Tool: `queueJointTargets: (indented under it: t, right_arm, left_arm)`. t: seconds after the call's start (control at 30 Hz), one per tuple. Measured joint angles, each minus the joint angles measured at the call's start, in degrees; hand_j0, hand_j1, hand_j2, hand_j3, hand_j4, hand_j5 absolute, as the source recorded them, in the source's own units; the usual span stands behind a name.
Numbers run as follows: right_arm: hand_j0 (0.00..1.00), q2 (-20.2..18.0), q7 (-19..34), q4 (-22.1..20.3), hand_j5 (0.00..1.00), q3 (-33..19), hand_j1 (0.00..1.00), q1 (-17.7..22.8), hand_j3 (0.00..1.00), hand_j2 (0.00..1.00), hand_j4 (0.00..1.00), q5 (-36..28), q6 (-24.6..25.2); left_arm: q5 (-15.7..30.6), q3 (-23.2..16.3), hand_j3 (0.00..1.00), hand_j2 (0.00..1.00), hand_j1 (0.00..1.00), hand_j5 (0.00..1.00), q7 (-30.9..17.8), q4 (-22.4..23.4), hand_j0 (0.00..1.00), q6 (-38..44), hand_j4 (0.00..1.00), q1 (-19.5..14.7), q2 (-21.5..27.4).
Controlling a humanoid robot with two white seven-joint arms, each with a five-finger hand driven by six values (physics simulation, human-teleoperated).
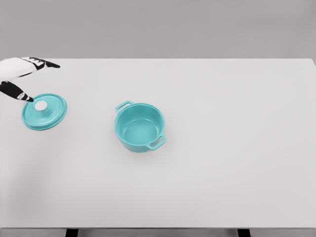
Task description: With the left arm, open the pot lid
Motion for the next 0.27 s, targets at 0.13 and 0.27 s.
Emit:
queueJointTargets:
  t: [0.13,0.27]
  right_arm:
    - [1.0,0.0,-0.01,0.02,1.0,0.01,1.0,0.0,1.0,1.0,1.0,0.0,0.0]
    - [1.0,0.0,0.0,0.0,1.0,0.02,1.0,0.0,1.0,1.0,1.0,0.0,-0.01]
  left_arm:
    - [0.4,0.39,1.0,1.0,1.0,1.0,0.0,-0.02,1.0,-0.01,1.0,0.09,-0.23]
    - [0.61,0.5,1.0,1.0,1.0,1.0,0.0,-0.12,1.0,-0.02,1.0,0.09,-0.31]
